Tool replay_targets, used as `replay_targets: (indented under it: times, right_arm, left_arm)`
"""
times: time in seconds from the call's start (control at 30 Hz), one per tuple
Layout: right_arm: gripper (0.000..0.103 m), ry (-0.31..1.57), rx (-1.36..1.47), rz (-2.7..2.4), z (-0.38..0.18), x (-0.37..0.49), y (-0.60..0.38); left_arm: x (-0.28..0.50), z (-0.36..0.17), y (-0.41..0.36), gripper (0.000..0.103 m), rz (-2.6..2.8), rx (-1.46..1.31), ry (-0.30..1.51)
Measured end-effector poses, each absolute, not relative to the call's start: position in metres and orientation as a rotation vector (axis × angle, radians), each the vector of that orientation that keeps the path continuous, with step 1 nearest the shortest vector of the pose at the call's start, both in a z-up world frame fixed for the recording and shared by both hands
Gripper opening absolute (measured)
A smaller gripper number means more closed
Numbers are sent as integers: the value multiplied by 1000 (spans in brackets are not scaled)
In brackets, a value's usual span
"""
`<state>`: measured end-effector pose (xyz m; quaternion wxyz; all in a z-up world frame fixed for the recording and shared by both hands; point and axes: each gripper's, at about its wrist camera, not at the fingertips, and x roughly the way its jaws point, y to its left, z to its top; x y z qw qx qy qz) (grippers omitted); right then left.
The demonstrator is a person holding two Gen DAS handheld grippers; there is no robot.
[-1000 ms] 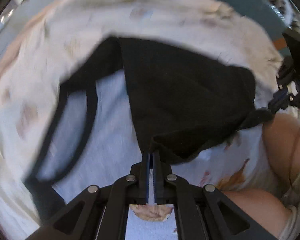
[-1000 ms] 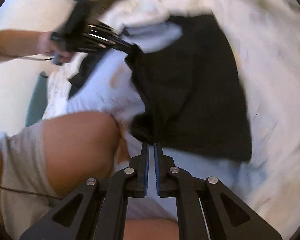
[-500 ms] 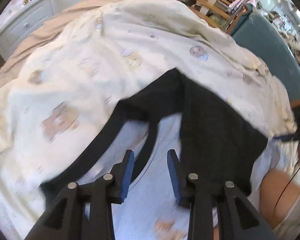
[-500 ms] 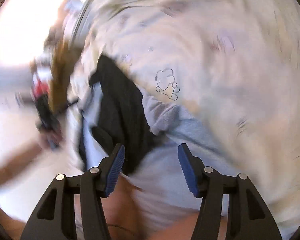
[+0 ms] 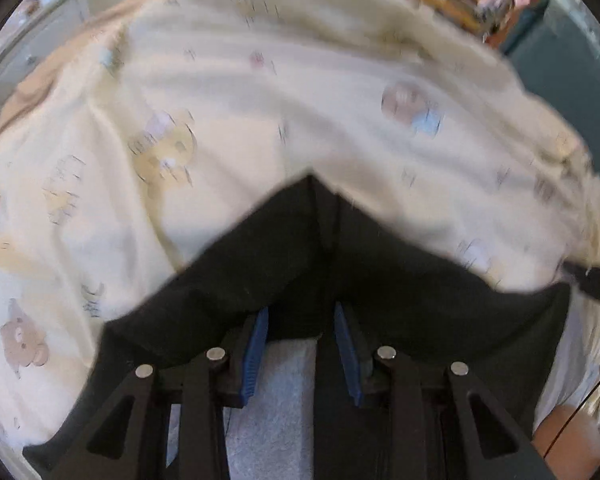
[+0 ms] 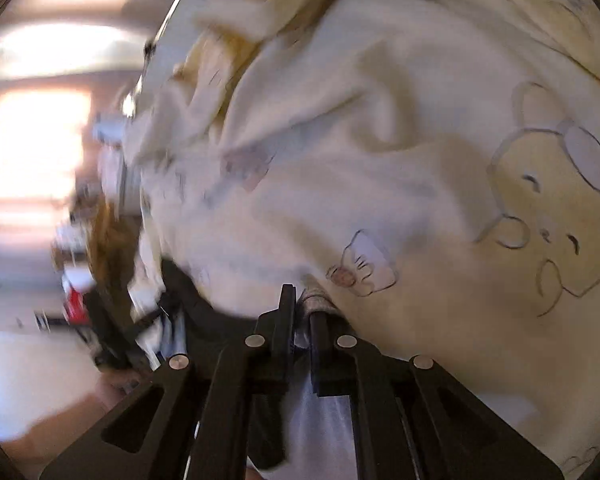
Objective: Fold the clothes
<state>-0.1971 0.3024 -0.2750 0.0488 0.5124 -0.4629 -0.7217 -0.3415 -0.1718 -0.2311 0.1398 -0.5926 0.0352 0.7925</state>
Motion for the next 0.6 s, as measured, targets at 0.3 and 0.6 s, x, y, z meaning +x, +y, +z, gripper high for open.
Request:
replay_targets:
  times: [0.3,0.6]
  right_arm:
    - [34,-1234,1807,-2165,-249,-177,320]
    - [34,-1001,1626,-2087,-226,-208,250]
  left_arm:
    - [-312,-197,-158,35,2365,-1571,-4]
    - [-241,-223,-59,35,1926,-1511,-73]
